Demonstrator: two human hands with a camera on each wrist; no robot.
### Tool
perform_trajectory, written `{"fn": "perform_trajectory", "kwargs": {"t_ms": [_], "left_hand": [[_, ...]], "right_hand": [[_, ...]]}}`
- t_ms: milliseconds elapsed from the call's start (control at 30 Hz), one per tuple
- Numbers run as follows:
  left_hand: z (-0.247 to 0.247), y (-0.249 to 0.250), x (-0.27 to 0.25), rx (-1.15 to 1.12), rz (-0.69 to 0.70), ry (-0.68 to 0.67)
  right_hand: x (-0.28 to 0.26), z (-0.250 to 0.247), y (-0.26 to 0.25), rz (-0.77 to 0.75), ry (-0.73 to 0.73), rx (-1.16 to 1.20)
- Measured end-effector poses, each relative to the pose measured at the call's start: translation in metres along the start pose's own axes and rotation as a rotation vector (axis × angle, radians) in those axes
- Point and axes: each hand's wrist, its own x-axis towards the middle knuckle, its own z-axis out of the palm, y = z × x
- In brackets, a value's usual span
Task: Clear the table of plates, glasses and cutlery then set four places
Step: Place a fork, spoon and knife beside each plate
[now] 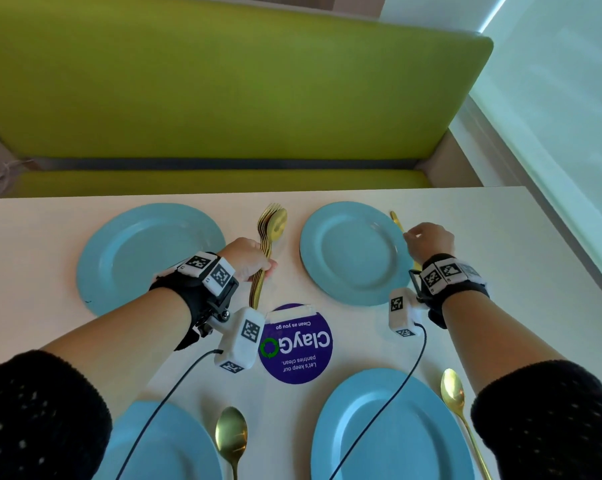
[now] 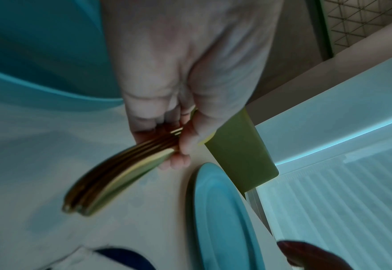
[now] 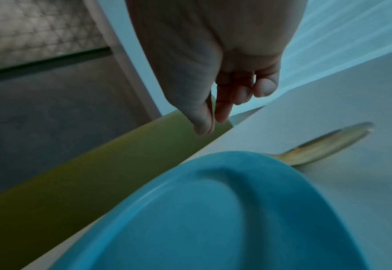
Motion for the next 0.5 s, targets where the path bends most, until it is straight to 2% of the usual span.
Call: {"fn": "perform_trajectory", "kwargs": {"t_ms": [100, 300, 500], "left_hand": [[-0.006, -0.005, -0.015, 0.009, 0.026, -0.026], [-0.025, -0.021, -0.057, 0.015, 0.05, -0.147], [-0.058, -0.053, -0.094, 0.06, 0.066, -0.243]], "right_hand": [[-0.035, -0.001, -0.032, -0.202, -0.003, 0.046], [-0.141, 0.023, -0.096, -0.596, -0.147, 0.036], [-0.227, 0.047, -0.131, -0.801, -0.193, -0.038]]}}
